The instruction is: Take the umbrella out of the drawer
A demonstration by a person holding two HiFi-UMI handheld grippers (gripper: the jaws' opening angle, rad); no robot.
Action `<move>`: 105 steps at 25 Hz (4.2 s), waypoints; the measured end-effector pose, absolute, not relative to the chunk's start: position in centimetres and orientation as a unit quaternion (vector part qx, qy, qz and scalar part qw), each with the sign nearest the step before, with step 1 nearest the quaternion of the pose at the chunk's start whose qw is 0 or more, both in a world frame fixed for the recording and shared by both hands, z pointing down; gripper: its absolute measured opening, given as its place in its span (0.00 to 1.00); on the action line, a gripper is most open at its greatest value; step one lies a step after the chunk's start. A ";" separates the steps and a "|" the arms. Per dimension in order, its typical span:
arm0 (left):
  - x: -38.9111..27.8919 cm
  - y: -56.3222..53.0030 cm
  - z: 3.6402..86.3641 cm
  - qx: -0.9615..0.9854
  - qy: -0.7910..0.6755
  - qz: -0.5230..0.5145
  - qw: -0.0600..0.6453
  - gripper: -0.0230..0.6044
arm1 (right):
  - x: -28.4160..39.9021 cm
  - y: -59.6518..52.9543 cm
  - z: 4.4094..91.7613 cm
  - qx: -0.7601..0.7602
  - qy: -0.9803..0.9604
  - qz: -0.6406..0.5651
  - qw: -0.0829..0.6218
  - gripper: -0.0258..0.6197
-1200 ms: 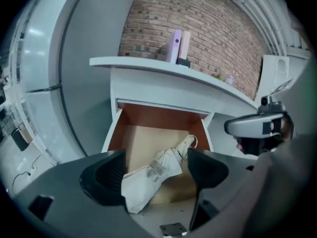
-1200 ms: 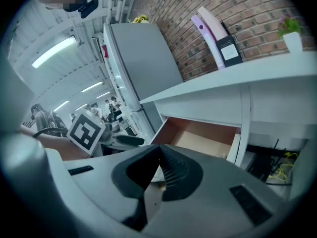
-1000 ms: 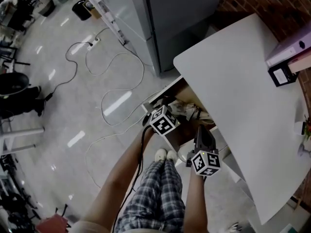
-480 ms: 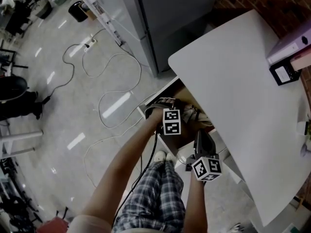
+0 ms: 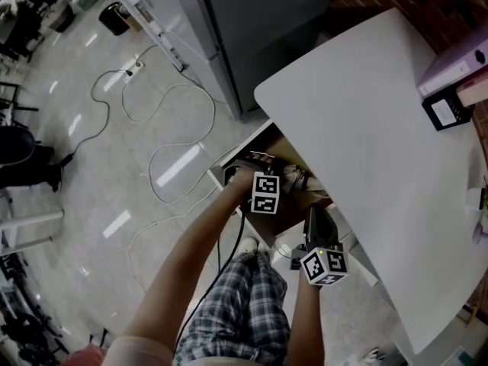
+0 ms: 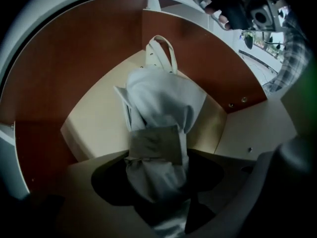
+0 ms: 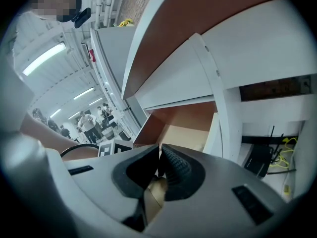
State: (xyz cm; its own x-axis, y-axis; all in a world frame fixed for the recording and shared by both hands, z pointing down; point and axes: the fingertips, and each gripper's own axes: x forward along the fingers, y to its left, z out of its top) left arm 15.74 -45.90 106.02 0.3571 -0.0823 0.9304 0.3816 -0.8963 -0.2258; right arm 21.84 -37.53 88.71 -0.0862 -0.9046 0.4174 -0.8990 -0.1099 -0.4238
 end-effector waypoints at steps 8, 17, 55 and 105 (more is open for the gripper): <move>15.0 -45.6 103.7 -0.809 -0.092 -0.541 0.212 0.48 | 22.2 -35.7 88.1 -0.686 0.655 -0.316 -0.013 0.07; 13.7 -45.0 99.7 -0.821 -0.078 -0.518 0.225 0.48 | 22.4 -32.9 86.7 -0.695 0.643 -0.321 -0.027 0.07; 2.9 -41.7 55.3 -0.942 0.245 -0.226 0.031 0.48 | 23.6 -30.3 56.4 -0.686 0.706 -0.174 -0.009 0.07; -3.8 -40.4 40.0 -0.891 0.453 -0.035 0.009 0.48 | 31.6 -26.8 40.4 -0.740 0.673 0.002 0.005 0.07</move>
State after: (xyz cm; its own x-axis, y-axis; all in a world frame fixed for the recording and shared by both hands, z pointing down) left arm -3.85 -40.38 39.95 0.5876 -0.8074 0.0536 -0.8061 -0.5899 -0.0484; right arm 31.63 -26.79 40.44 0.0952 -0.9954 -0.0100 -0.9955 -0.0951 -0.0053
